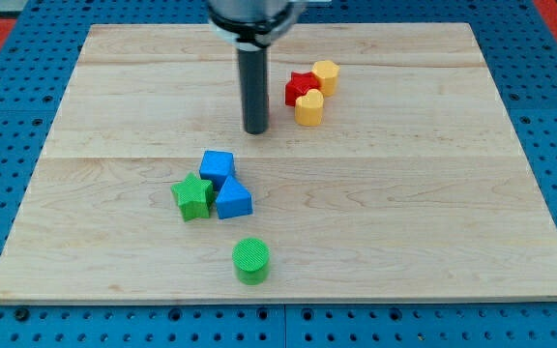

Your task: Move the blue blocks and green star to the top of the green circle

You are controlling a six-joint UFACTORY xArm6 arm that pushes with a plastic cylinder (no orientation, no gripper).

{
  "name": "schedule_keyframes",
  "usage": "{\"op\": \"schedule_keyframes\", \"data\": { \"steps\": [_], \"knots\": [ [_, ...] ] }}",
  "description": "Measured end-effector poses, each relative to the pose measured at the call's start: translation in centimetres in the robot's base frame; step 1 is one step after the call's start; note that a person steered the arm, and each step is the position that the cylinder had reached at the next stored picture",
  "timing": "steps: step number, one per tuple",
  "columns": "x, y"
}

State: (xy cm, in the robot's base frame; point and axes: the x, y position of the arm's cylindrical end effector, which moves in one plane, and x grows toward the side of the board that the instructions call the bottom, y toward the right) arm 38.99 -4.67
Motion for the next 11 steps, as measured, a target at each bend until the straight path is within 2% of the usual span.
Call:
{"op": "schedule_keyframes", "data": {
  "steps": [3, 7, 10, 11],
  "knots": [
    [-5.3, 1.1],
    [8.9, -4.5],
    [13.0, -3.5],
    [9.4, -6.4]
  ]
}}
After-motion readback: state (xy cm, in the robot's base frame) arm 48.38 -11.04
